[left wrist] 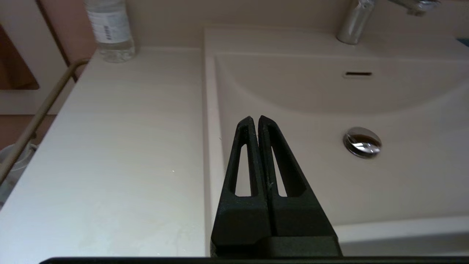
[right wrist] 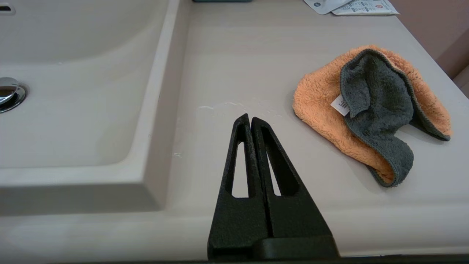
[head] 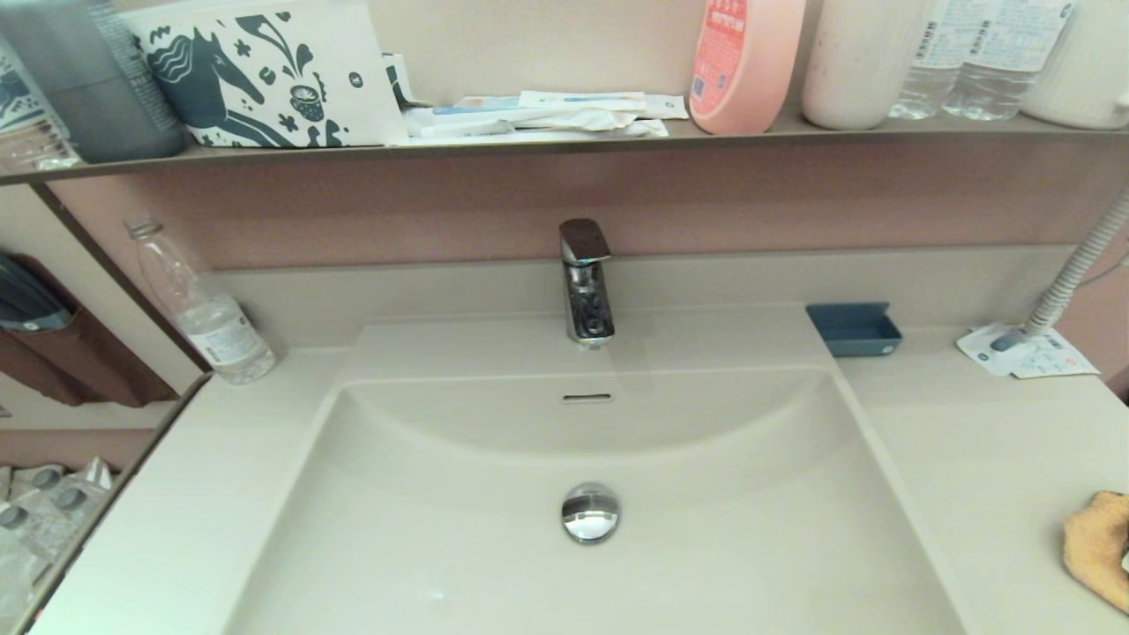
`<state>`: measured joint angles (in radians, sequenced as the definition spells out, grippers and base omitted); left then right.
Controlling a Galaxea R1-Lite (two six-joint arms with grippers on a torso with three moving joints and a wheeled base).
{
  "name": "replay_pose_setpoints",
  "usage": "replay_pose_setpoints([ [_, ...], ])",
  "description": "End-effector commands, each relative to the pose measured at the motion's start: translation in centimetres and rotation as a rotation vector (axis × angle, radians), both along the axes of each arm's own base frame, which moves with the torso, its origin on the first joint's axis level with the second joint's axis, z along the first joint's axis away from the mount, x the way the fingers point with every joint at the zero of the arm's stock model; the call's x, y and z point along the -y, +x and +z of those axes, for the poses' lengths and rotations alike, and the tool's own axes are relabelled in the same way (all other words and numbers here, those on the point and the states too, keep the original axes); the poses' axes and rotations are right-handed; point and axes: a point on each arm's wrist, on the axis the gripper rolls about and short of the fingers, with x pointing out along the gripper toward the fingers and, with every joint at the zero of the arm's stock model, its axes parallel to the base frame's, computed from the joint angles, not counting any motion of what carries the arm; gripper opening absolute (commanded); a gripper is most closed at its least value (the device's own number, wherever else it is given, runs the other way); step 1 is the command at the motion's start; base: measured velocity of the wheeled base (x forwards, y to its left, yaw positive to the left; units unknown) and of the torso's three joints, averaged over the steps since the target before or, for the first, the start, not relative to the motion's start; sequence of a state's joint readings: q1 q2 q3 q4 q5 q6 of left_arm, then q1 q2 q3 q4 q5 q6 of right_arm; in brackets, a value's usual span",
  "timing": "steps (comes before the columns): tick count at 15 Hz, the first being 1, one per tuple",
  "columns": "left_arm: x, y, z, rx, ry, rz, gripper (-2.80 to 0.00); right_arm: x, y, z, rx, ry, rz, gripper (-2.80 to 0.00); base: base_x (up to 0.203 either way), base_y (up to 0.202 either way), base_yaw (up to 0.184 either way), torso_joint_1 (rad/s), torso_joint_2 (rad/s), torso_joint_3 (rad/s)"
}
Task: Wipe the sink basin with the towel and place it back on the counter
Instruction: Turn on the faucet
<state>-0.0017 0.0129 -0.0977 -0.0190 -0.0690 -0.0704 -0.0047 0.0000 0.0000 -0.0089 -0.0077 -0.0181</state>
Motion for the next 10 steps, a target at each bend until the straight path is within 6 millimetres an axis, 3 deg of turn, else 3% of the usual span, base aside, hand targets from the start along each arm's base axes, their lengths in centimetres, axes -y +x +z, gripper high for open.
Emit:
replay_pose_setpoints([
  [1, 0.1, 0.1, 1.1, -0.032, 0.003, -0.03, -2.8, 0.0, 0.0, 0.0, 0.0, 0.0, 0.0, -2.8, 0.0, 0.0, 0.0, 0.0, 0.0, 0.0],
  [4, 0.1, 1.2, 2.9, -0.097, 0.009, -0.065, -2.8, 0.0, 0.0, 0.0, 0.0, 0.0, 0.0, -2.8, 0.0, 0.0, 0.0, 0.0, 0.0, 0.0],
  [6, 0.2, 2.4, 5.1, -0.141, 0.009, -0.102, -2.8, 0.0, 0.0, 0.0, 0.0, 0.0, 0.0, -2.8, 0.0, 0.0, 0.0, 0.0, 0.0, 0.0],
  [10, 0.4, 6.0, 9.1, -0.215, 0.005, -0.183, -2.8, 0.0, 0.0, 0.0, 0.0, 0.0, 0.0, -2.8, 0.0, 0.0, 0.0, 0.0, 0.0, 0.0],
])
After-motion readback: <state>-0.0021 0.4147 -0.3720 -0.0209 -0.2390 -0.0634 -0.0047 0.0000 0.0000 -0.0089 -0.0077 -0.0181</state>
